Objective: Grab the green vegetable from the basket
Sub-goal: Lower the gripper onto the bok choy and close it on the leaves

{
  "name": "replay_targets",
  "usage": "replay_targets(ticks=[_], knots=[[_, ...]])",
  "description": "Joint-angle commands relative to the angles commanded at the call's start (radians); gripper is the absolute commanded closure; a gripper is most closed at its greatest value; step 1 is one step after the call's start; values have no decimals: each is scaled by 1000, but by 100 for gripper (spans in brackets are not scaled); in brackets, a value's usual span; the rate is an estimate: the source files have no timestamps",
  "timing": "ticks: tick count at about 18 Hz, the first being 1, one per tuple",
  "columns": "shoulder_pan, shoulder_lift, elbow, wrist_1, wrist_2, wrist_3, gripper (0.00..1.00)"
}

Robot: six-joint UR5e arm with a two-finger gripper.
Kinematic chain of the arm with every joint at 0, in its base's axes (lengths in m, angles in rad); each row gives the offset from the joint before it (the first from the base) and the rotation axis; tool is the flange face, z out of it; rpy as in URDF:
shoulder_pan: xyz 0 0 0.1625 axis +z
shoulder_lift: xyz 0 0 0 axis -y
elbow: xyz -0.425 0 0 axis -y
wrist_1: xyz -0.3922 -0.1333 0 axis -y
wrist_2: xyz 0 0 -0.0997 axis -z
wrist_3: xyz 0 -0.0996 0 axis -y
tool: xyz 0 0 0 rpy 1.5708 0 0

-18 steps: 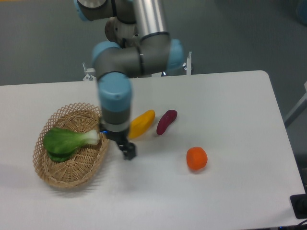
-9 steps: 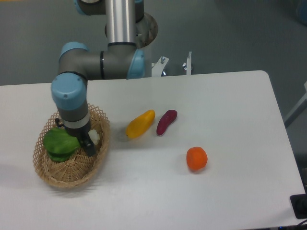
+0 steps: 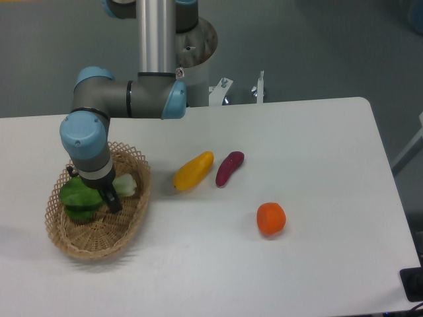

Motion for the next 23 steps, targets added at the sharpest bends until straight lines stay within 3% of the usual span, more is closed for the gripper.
replay_targets(ticks=[7,11,17,23], knots=[[2,9,2,0,-3,-9,46],[0,35,2,-2,-6,-96,68],[17,78,25,-5,-46,-103,69],[103,126,35,-14,-40,-104,68]])
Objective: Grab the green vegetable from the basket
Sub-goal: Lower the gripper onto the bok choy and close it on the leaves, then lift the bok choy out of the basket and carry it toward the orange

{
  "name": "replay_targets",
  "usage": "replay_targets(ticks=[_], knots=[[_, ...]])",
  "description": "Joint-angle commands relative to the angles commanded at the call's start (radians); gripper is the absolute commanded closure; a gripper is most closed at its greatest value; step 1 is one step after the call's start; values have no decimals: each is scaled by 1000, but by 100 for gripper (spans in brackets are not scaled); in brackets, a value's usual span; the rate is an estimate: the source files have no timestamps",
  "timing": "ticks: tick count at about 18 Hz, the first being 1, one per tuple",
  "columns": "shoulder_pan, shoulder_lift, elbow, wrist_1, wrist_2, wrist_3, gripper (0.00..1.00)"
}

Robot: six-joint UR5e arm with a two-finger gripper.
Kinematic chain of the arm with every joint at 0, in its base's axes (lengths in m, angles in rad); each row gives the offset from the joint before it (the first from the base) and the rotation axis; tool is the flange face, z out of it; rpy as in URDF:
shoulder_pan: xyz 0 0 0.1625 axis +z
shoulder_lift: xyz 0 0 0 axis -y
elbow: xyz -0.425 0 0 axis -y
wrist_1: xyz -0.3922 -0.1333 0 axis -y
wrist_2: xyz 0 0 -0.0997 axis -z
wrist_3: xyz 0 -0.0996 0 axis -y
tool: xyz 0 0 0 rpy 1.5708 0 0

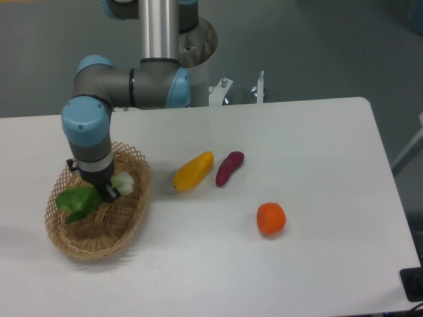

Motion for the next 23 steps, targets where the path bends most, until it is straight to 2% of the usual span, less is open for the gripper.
replay_targets(ticks=[2,7,12,13,15,17,23], knots=[[37,9,8,0,11,5,68],[195,28,55,-5,9,20,68],[314,28,80,-9,11,110,68],[337,28,93,-24,11,124,68],[390,20,142,-116,11,201,68],[428,9,176,-167,11,241,68],[525,-40,236,-169,17,290,69]])
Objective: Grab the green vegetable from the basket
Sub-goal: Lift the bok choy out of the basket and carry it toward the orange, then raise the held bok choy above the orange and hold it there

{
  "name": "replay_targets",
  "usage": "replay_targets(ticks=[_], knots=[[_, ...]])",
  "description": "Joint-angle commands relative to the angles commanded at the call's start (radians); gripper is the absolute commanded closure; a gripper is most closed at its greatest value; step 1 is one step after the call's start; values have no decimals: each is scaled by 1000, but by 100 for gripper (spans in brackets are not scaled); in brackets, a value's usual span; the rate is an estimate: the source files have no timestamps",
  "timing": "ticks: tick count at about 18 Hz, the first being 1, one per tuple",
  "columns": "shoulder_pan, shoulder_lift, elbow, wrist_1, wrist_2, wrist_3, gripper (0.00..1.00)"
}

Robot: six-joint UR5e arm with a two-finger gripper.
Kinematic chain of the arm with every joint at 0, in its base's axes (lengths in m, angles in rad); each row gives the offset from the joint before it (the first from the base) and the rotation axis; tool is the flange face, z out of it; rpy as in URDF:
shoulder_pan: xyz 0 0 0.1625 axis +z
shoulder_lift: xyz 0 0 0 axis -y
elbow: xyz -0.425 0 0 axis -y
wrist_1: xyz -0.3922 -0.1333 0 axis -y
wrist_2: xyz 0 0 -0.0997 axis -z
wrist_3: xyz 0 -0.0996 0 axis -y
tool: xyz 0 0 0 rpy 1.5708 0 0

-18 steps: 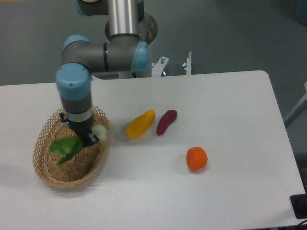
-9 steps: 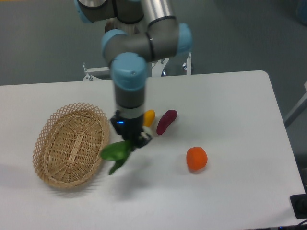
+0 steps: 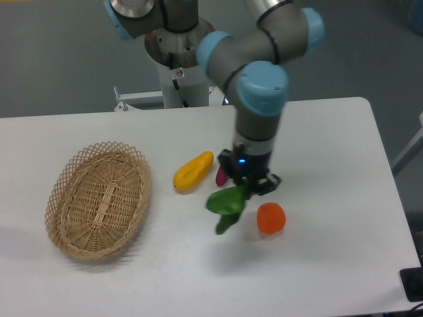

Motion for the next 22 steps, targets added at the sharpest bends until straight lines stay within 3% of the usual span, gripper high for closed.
replay_targets(ticks=[4,11,22], knots=[[38,-34,26,9,80,66,69],[78,-95,89,15,89,153,67],[120,-95,100,17,89,177,67]])
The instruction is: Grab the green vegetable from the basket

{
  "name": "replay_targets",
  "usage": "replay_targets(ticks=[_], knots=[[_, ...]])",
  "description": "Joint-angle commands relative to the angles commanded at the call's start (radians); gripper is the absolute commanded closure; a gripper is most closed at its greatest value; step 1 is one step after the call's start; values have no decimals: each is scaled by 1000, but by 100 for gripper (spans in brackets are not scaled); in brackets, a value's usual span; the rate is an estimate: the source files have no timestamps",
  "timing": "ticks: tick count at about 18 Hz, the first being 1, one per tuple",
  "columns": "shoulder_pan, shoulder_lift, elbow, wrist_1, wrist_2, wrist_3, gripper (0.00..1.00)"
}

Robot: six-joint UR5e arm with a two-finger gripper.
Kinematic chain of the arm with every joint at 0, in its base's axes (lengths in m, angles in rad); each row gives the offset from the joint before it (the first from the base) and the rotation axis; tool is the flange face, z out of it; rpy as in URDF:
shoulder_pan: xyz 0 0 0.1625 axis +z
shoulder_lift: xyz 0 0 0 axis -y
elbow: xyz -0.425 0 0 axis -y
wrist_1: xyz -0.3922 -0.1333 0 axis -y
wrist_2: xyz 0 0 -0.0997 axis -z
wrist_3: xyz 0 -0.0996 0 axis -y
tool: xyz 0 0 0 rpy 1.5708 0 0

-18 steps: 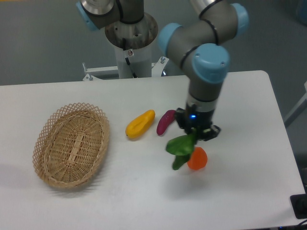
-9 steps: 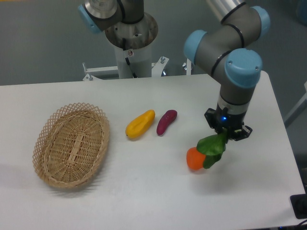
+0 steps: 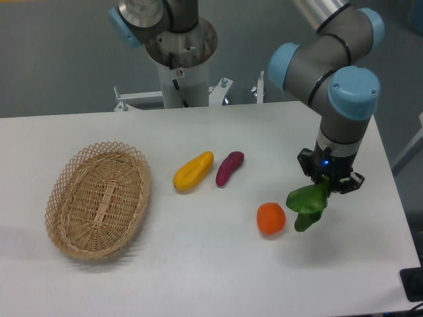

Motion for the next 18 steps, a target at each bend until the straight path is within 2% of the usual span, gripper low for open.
replay_targets(ticks=[10,11,12,18], knots=[[0,-2,-2,2,0,-2,68],[2,-2,-2,-2,0,-2,76],[2,-2,-2,-5,0,-2,79],[3,0,-2,-5,0,-2,83]])
